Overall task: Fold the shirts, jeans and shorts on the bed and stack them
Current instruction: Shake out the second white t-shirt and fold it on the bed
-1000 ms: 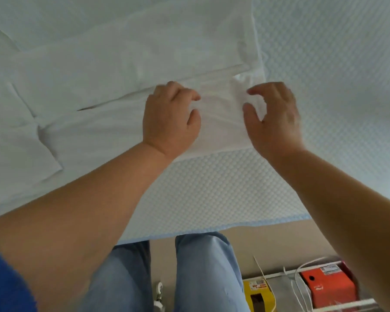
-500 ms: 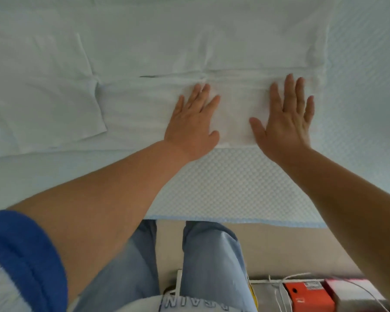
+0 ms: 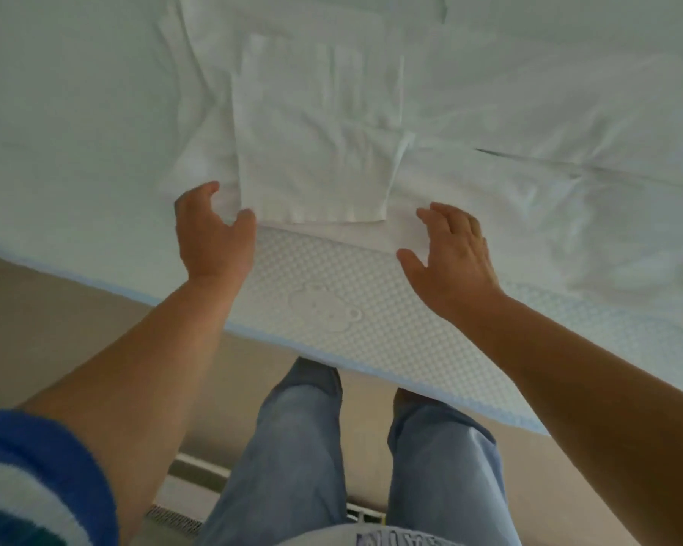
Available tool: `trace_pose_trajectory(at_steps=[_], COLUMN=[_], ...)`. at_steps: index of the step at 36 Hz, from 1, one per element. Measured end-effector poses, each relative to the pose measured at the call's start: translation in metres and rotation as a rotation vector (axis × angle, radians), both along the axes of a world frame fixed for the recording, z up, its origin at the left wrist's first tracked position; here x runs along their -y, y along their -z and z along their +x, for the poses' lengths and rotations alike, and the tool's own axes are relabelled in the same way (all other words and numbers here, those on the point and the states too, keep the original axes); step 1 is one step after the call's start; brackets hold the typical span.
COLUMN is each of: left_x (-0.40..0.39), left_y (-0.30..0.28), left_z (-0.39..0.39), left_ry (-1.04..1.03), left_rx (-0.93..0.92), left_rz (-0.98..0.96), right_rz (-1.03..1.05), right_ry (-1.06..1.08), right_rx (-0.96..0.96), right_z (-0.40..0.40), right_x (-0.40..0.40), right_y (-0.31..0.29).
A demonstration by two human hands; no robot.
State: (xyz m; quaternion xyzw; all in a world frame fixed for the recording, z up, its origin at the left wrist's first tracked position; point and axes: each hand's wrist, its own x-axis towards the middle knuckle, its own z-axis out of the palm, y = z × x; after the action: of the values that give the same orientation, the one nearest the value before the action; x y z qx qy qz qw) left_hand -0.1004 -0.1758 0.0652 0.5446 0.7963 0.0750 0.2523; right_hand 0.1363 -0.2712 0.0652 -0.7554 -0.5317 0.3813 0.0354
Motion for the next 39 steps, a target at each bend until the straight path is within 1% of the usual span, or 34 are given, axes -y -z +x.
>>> trace_pose_trajectory(at_steps=[2, 7, 11, 13, 17, 19, 21, 23, 25, 27, 28, 30, 32, 34, 35, 37, 39], left_x=[-0.016, -0.047, -0.068, -0.074, -0.083, -0.086, -0.088, -0.092, -0.096, -0.1, -0.101, -0.102, -0.099, -0.094, -0.09, -0.082, -0.075], left_y=[0.003, 0.009, 0.014, 0.015, 0.018, 0.019, 0.02, 0.02, 0.019, 0.018, 0.017, 0.018, 0.019, 0.021, 0.021, 0.022, 0.021], left_z=[-0.023, -0.055, -0.068, -0.073, -0.086, -0.091, -0.096, -0.104, -0.115, -0.129, -0.135, -0.143, -0.144, -0.141, -0.139, -0.134, -0.131], left_ry=[-0.033, 0.065, -0.023, 0.008, 0.06, 0.104, 0.109, 0.039, -0.043, -0.03, 0.011, 0.116, 0.247, 0.373, 0.402, 0.4, 0.374], left_rx=[0.002, 0.034, 0.159, 0.184, 0.191, 0.155, 0.167, 0.295, 0.45, 0.513, 0.511, 0.449, 0.303, 0.132, 0.07, 0.008, 0.014], left_rz=[-0.048, -0.079, -0.234, -0.288, -0.364, -0.346, -0.323, -0.344, -0.415, -0.51, -0.554, -0.615, -0.62, -0.555, -0.503, -0.388, -0.323], right_rz=[-0.005, -0.045, -0.069, -0.049, -0.067, -0.099, -0.122, -0.112, -0.097, -0.099, -0.099, -0.096, -0.097, -0.14, -0.159, -0.126, -0.019], right_ry=[0.019, 0.045, 0.103, 0.107, -0.067, -0.156, -0.202, -0.22, -0.235, -0.275, -0.302, -0.357, -0.418, -0.462, -0.46, -0.394, -0.258], right_rx=[0.004, 0.032, 0.09, 0.14, 0.302, 0.355, 0.378, 0.369, 0.343, 0.32, 0.306, 0.283, 0.274, 0.273, 0.269, 0.233, 0.191], right_z=[-0.013, -0.039, -0.052, -0.056, -0.058, -0.055, -0.052, -0.049, -0.047, -0.044, -0.042, -0.039, -0.038, -0.038, -0.038, -0.036, -0.034], right_x=[-0.011, -0.028, -0.032, -0.033, -0.03, -0.029, -0.029, -0.031, -0.032, -0.033, -0.033, -0.034, -0.035, -0.038, -0.039, -0.042, -0.047], right_y=[0.002, 0.006, 0.007, 0.006, 0.008, 0.01, 0.012, 0.012, 0.012, 0.01, 0.009, 0.006, 0.004, 0.004, 0.004, 0.004, 0.001])
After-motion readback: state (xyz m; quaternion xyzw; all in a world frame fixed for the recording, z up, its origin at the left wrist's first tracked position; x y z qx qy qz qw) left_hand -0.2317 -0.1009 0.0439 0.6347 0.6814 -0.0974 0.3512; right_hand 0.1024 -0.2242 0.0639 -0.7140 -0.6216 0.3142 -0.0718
